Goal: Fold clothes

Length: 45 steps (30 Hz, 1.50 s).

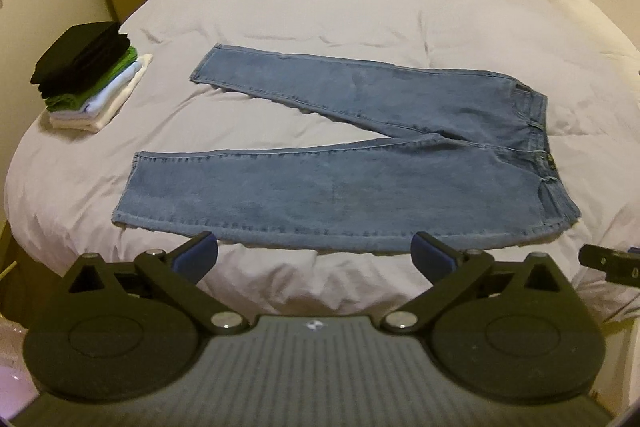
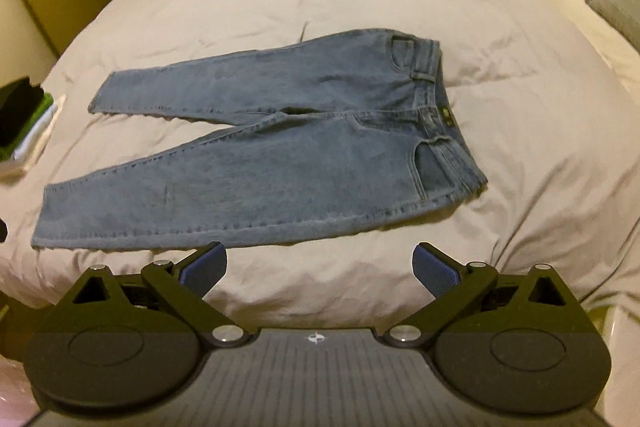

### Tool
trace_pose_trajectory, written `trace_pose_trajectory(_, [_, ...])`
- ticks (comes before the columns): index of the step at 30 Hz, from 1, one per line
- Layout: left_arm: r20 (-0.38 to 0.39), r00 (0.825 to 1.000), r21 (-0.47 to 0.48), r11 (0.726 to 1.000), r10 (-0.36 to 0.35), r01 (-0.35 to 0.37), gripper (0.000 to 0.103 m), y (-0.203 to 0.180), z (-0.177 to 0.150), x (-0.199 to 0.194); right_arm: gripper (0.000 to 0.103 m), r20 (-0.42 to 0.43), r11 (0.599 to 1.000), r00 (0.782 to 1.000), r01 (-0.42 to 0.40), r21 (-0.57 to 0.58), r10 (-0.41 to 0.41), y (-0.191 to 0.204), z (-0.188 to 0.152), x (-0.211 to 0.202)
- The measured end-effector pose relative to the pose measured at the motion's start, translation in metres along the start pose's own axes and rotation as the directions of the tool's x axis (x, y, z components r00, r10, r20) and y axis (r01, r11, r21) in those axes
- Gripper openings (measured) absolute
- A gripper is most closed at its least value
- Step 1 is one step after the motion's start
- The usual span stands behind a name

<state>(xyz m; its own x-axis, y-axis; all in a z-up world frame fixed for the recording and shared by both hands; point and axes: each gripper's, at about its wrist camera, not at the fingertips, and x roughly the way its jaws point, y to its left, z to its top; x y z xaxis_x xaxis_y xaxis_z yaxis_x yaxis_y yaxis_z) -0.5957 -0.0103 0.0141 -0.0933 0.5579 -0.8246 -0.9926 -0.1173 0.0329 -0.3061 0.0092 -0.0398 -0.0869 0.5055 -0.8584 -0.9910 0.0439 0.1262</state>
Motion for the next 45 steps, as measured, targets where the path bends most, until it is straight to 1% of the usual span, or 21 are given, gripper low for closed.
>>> trace_pose_trajectory(3, [0.003,1.0,0.003,1.0,0.002,-0.002,0.102,-0.001,-0.003,-0.003,0.102,0.003,1.0,1.0,-0.003,0.03,0.003,-0.004,0.0,-0.002])
trace_pose_trajectory(9, [0.001,1.0,-0.003,1.0,0.025,-0.025,0.102,0.003,-0.01,-0.005,0.102,0.017,0.999,1.0,0.011,0.033,-0.011,-0.003,-0.001,-0.005])
trace_pose_trajectory(19, [-0.019,0.999,-0.034,0.999,0.039,-0.04,0.102,0.017,-0.014,0.0,0.102,0.011,1.0,1.0,0.009,-0.03,-0.009,0.013,0.003,-0.001])
trace_pose_trajectory(25, [-0.034,0.999,-0.032,0.999,0.031,-0.032,0.102,0.022,-0.006,0.014,0.102,0.006,0.999,1.0,0.022,-0.032,-0.021,0.018,0.017,0.01])
trace_pose_trajectory(31, [-0.055,0.999,-0.008,1.0,-0.001,0.001,0.102,0.022,0.022,0.049,0.102,-0.015,0.999,0.999,0.045,-0.022,-0.045,0.022,0.036,0.033])
trace_pose_trajectory(36, [-0.081,0.994,0.043,0.996,-0.078,0.082,0.102,0.014,0.06,0.099,0.102,-0.032,0.997,0.996,0.078,0.006,-0.078,0.018,0.059,0.062])
trace_pose_trajectory(39, [-0.087,0.987,0.083,0.986,-0.134,0.142,0.102,0.006,0.089,0.132,0.102,-0.038,0.993,0.994,0.102,0.052,-0.101,0.011,0.08,0.081])
trace_pose_trajectory(43, [-0.102,0.977,0.142,0.97,-0.185,0.199,0.102,-0.004,0.128,0.171,0.102,0.023,0.987,0.991,0.131,0.096,-0.134,0.007,0.113,0.093])
trace_pose_trajectory(45, [-0.101,0.971,0.174,0.957,-0.215,0.23,0.102,-0.008,0.146,0.189,0.102,0.026,0.979,0.986,0.159,0.131,-0.164,0.005,0.129,0.099])
